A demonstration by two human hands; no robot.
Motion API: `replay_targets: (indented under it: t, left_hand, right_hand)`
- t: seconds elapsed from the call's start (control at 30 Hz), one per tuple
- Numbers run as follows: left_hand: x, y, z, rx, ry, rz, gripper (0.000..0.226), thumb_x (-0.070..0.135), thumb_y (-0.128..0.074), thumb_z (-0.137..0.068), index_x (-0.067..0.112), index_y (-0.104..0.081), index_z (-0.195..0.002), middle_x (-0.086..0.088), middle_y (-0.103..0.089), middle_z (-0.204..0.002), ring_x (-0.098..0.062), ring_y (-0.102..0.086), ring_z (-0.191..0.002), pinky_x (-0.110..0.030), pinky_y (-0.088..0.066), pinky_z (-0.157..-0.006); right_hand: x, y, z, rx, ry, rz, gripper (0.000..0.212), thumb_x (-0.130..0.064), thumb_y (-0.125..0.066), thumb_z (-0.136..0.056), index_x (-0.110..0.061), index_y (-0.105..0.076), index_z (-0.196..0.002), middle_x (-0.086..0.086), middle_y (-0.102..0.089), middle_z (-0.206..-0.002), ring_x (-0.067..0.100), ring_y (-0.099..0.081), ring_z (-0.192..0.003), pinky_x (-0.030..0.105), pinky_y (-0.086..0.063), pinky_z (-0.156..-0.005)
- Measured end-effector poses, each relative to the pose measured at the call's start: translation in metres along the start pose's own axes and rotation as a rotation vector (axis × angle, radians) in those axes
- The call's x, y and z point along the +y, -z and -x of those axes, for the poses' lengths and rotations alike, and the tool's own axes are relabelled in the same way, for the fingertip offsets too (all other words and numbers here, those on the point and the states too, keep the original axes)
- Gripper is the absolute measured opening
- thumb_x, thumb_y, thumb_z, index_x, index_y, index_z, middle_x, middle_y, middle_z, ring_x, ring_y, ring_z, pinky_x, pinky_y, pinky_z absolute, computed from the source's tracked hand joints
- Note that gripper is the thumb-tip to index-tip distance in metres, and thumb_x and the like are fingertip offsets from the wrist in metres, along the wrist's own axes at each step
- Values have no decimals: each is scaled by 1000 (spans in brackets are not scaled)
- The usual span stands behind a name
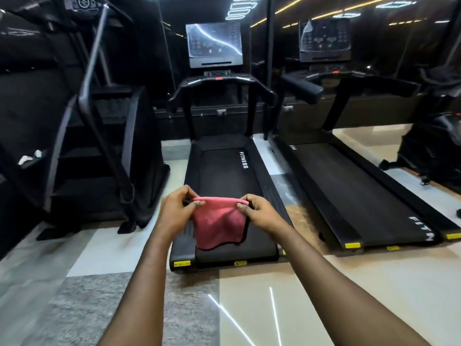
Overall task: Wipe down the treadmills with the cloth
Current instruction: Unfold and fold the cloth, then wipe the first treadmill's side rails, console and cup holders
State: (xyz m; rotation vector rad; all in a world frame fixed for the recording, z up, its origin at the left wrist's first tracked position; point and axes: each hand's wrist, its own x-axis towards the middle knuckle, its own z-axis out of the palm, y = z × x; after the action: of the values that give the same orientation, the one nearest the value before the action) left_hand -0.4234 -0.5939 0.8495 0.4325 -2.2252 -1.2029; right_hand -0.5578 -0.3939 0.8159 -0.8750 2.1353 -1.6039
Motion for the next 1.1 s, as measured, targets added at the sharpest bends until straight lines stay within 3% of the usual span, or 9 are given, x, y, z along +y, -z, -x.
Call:
replay_targets:
  t: [0.1, 0.17, 0.27, 0.4, 0.63, 0.77, 0.87, 1.0, 1.1]
  left_hand:
    - [-7, -13, -60, 34, 32, 1, 25, 3, -82, -80, 11, -58, -78, -9, -64, -71, -13, -57, -61, -52, -59, -58]
    - [-13, -17, -97, 59, 35, 2, 29, 2, -81, -80, 20, -58, -81, -7, -67, -75, -17, -60, -66, -50, -61, -61]
    - [-29, -20, -149, 81, 59, 7, 30, 2, -80, -82, 25, -63, -92, -8, -70, -87, -21, -67, -77, -45, -61, -71]
    - [-59, -17, -211, 111, 60, -31, 20, 4, -78, -84, 20, -68, -91, -3, -72, -85, -29, -69, -81, -29, -58, -64]
    - [-140, 3, -357, 118, 52, -98, 12, 2, -76, -86, 13, -70, -87, -6, -72, -84, -23, -70, -82, -16, -53, -63]
    - [-179, 26, -463, 112, 25, -138, 14, 7, -76, -85, 19, -71, -86, 2, -73, -84, -18, -69, -82, -33, -58, -74]
    - [-202, 38, -531, 114, 18, -136, 12, 11, -77, -85, 21, -71, -86, 5, -73, -84, -15, -69, -83, -39, -58, -79]
    - [-236, 38, -607, 127, 30, -112, 11, 14, -76, -87, 22, -70, -91, 5, -72, -86, -15, -69, -84, -42, -59, -80]
    - [-267, 33, -657, 187, 58, -75, 16, 17, -72, -91, 25, -64, -102, 3, -71, -93, -17, -69, -82, -40, -60, -79]
  right_hand:
    - [5, 15, -73, 19, 28, -39, 22, -46, -67, -82, -24, -67, -86, -6, -67, -78, 11, -58, -76, 35, -47, -71]
    - [0, 22, -114, 2, 33, -117, 16, -32, -74, -89, -20, -66, -95, -4, -69, -85, 11, -62, -81, 33, -50, -76]
    - [1, 25, -174, -149, -17, -226, 31, -17, -81, -87, -7, -63, -111, 2, -72, -94, 11, -68, -84, 26, -55, -76]
    - [5, 10, -251, -317, 22, -113, 34, -26, -85, -81, 1, -65, -88, 1, -65, -77, 13, -61, -75, 31, -47, -70]
    - [14, -37, -422, -282, 111, -36, 32, -23, -70, -88, -26, -46, -67, -11, -46, -65, 8, -43, -64, 27, -32, -57]
    - [4, -63, -526, -257, 172, -32, 2, -22, -64, -87, -23, -65, -87, -6, -66, -84, 12, -59, -81, 33, -47, -75]
    - [-3, -75, -593, -241, 133, -54, 24, -10, -62, -94, -24, -74, -109, -1, -74, -108, 21, -68, -106, 38, -54, -93]
    - [2, -81, -668, -221, 109, -59, 27, -7, -60, -96, -25, -76, -107, -1, -75, -107, 21, -69, -105, 39, -55, -93]
    - [11, -84, -727, -180, 81, -90, 26, -5, -59, -97, -25, -76, -102, -2, -74, -99, 15, -67, -93, 33, -53, -84]
